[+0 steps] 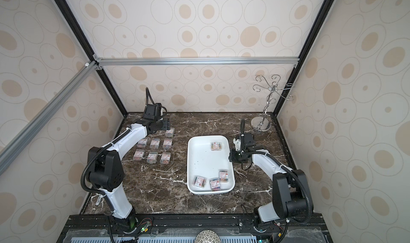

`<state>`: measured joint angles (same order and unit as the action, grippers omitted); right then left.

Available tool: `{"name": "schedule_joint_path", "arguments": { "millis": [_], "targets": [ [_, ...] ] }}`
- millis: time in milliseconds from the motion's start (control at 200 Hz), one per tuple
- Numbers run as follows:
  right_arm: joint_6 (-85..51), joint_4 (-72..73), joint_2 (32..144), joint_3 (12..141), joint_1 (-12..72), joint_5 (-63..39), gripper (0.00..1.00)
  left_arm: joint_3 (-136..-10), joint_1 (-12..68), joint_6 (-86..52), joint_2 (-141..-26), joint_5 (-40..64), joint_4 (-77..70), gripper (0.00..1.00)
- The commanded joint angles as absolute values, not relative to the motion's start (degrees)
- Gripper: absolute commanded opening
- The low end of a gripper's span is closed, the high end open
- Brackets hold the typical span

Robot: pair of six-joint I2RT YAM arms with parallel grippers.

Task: Take the paper clips out of the storage box
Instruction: Adjust the storage box at the center of the board.

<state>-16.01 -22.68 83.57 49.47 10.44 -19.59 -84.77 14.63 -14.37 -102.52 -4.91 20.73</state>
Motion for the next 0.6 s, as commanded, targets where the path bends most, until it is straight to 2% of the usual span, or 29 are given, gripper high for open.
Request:
{"name": "schedule_joint_path", "arguments": {
  "millis": [0,155,595],
  "targets": [
    [-15.96,-23.38,83.03,48.52,10.94,-21.38,0.08,-81.31,16.22,-15.19,-98.54,-5.38,15.91,0.78],
    [-16.32,-22.59,83.97,48.70,11.40,-21.88,0.08,-77.31,18.78,-14.47,-96.18,-3.79,14.72,0.78],
    [-16.27,-22.64,85.77,50.00,12.92,-21.09,0.08,-75.76,29.87,-10.19,-94.71,-6.09,17.23,0.76]
  ]
}}
